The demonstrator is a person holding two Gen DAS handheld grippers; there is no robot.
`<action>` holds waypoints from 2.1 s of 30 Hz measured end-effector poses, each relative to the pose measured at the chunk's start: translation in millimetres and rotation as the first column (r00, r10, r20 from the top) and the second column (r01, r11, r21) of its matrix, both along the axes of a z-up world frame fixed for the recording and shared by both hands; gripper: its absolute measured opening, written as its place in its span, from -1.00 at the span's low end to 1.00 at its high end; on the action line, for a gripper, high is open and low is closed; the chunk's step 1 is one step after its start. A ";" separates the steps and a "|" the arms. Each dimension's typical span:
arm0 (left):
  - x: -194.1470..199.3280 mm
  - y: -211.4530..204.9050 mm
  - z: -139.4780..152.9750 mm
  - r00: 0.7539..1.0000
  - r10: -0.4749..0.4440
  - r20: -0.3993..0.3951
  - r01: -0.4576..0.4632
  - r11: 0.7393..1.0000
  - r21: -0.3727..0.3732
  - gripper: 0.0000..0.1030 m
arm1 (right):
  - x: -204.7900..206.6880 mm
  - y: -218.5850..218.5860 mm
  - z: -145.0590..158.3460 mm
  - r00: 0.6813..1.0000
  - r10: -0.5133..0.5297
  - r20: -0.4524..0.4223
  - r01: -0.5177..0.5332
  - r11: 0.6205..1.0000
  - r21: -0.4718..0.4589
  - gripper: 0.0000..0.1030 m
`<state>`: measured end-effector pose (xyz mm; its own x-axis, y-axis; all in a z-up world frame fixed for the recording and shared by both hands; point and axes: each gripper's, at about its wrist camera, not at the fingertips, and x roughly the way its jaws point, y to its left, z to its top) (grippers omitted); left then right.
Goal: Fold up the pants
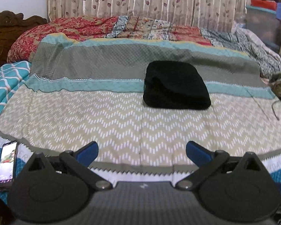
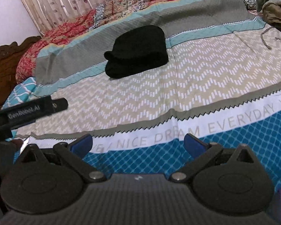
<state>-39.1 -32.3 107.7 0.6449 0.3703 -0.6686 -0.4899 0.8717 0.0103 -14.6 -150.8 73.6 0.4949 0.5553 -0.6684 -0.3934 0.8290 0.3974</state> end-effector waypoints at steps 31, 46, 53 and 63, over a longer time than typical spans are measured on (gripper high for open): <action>-9.9 -12.1 -11.3 0.997 0.029 -0.075 -0.030 1.000 -0.007 1.00 | -28.1 8.6 10.3 0.996 -0.055 0.064 0.055 0.998 0.005 1.00; 0.1 -16.9 -11.9 0.997 -0.005 -0.083 0.014 0.995 0.099 1.00 | -12.6 -3.7 6.5 0.992 -0.102 0.075 0.100 0.995 0.027 1.00; 1.6 -17.9 -13.0 0.996 0.001 -0.091 0.014 0.986 0.164 1.00 | -9.7 -4.3 4.1 0.993 -0.102 0.063 0.100 0.995 0.031 1.00; 2.6 -13.9 -17.6 0.993 -0.005 -0.122 0.025 0.987 0.161 1.00 | -8.6 -5.2 2.2 0.993 -0.108 0.053 0.106 0.994 0.038 1.00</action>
